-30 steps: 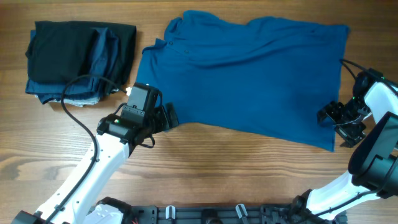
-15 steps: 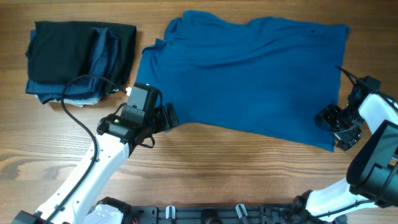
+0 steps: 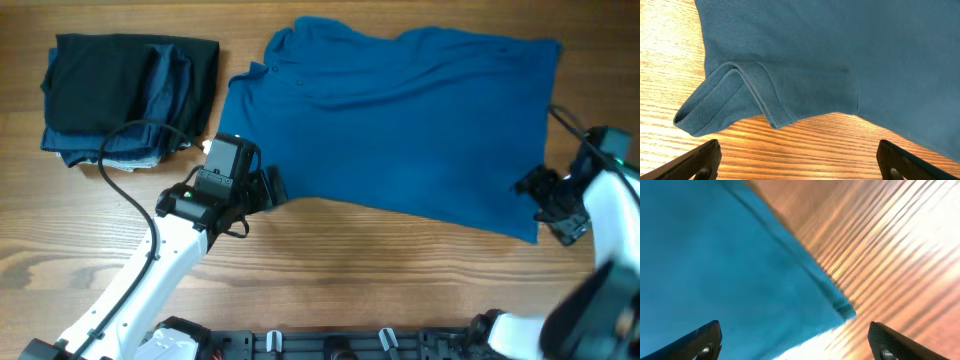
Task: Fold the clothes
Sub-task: 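Lower the right gripper onto the lower right hem corner and close it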
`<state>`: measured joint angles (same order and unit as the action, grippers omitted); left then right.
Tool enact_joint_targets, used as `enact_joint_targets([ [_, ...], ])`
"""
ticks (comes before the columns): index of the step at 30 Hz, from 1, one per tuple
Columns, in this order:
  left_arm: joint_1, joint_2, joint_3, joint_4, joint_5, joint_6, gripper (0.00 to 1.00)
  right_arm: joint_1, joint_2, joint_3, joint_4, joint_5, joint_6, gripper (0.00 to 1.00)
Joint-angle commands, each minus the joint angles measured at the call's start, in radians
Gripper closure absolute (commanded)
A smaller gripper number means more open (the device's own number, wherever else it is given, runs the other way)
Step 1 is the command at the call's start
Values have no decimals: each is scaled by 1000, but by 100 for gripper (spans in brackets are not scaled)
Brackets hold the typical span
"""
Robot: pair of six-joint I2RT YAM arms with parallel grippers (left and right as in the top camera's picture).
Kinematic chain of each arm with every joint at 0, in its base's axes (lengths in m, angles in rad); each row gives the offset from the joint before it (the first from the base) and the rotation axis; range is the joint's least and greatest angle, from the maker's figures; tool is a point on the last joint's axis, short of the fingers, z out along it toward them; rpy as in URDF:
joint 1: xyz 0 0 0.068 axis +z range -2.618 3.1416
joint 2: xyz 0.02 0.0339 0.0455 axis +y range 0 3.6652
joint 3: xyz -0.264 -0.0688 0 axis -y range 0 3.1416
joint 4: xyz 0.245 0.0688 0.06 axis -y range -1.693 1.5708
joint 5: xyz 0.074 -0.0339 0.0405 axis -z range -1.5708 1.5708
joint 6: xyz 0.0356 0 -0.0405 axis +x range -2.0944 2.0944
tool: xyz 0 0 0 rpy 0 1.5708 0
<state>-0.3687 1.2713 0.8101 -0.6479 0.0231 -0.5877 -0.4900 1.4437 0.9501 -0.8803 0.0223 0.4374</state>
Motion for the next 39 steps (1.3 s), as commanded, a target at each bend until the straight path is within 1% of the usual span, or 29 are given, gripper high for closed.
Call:
enact_joint_targets([
  [1, 0, -12, 14, 0, -14, 8, 0, -2, -191, -12, -21, -15, 14, 10],
  [4, 0, -12, 14, 0, -14, 8, 0, -2, -254, -69, 13, -11, 23, 16],
  [7, 0, -12, 14, 0, -14, 8, 0, -2, -247, -151, 85, 4, 23, 21],
  [8, 0, -12, 14, 0, -14, 8, 0, -2, -238, -176, 111, 6, 21, 21],
  [11, 0, -12, 14, 0, -14, 8, 0, -2, -191, -213, 151, 7, 18, 21],
  [18, 0, -12, 14, 0, -14, 8, 0, -2, -23, -214, 194, 30, -4, 20],
  [20, 0, -12, 14, 0, -14, 8, 0, -3, 19, -214, 208, 29, -4, 19],
  [21, 0, -12, 14, 0, -14, 8, 0, -3, 41, -212, 214, 29, -4, 16],
  [23, 0, -12, 14, 0, -14, 8, 0, -3, 83, -198, 211, 22, -7, 16],
  [32, 0, -12, 14, 0, -14, 8, 0, -8, 105, -189, 216, 22, -11, 15],
  [39, 0, -12, 14, 0, -14, 8, 0, -68, 128, -189, 235, -5, -12, 15],
])
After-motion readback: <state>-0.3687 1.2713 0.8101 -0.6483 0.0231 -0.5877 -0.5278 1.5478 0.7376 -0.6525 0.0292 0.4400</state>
